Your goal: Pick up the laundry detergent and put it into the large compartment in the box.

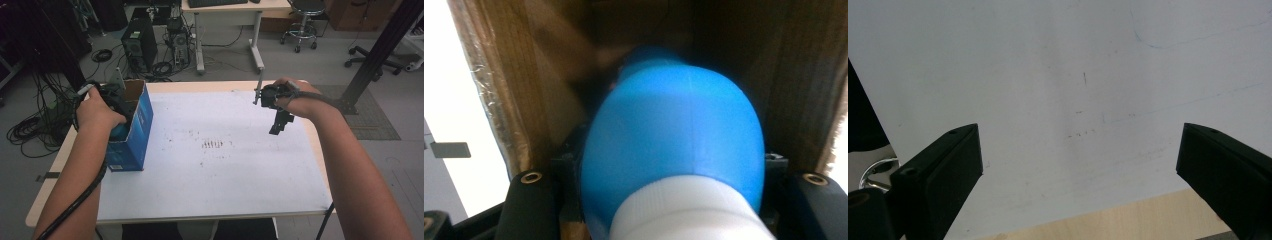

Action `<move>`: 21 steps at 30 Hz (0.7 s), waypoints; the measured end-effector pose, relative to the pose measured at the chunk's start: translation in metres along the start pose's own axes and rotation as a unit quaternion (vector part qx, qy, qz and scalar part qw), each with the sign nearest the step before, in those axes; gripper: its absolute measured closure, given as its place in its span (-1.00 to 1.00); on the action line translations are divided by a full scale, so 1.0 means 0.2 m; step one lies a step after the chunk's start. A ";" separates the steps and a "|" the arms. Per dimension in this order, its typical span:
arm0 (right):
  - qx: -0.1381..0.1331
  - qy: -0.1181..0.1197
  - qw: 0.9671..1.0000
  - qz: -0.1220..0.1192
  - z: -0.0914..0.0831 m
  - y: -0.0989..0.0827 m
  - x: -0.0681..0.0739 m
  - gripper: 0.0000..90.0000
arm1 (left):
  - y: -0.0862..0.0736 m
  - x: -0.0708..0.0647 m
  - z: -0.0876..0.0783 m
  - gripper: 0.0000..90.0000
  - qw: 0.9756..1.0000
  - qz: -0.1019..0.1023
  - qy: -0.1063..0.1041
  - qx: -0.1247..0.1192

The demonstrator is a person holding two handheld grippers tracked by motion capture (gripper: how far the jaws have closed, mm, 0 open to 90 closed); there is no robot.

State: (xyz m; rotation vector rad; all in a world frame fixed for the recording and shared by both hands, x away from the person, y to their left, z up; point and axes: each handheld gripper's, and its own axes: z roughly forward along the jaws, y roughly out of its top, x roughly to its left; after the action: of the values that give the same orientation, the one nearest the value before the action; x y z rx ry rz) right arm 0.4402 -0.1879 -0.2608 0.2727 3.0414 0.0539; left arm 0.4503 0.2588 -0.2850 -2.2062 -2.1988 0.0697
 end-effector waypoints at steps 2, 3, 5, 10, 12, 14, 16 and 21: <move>0.001 0.000 1.000 0.000 0.00 0.00 0.00 -0.90 | 0.00 0.00 0.00 -0.18 1.000 0.001 0.000 -0.002; 0.001 0.000 1.000 -0.001 0.00 0.00 0.00 -0.90 | 0.00 0.00 0.00 -0.18 1.000 0.001 0.001 -0.001; 0.002 0.000 1.000 0.000 0.00 0.00 0.00 -0.90 | 0.00 0.00 0.00 -0.18 1.000 0.001 0.001 -0.003; 0.002 -0.001 1.000 0.000 0.00 0.00 0.00 -0.90 | 0.00 0.00 0.01 -0.18 1.000 0.004 0.002 -0.008; 0.002 -0.001 1.000 0.000 -0.01 0.00 0.00 -0.90 | 0.00 0.00 0.01 -0.18 1.000 0.004 0.002 -0.008; 0.001 -0.002 1.000 0.001 -0.01 0.00 0.01 -0.90 | 0.00 0.00 0.01 -0.18 1.000 0.003 0.001 -0.008; 0.001 -0.003 1.000 0.002 -0.02 -0.01 0.01 -0.90 | 0.00 0.00 0.01 -0.18 1.000 0.002 0.000 -0.008; 0.001 -0.003 1.000 0.001 -0.02 -0.01 0.01 -0.90 | -0.01 0.00 0.01 -0.18 1.000 0.004 0.000 -0.010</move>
State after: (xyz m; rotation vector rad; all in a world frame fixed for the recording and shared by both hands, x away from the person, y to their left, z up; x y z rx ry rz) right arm 0.4379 -0.1894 -0.2571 0.2754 3.0352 0.0492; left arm 0.4491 0.2583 -0.2866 -2.2250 -2.2017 0.0469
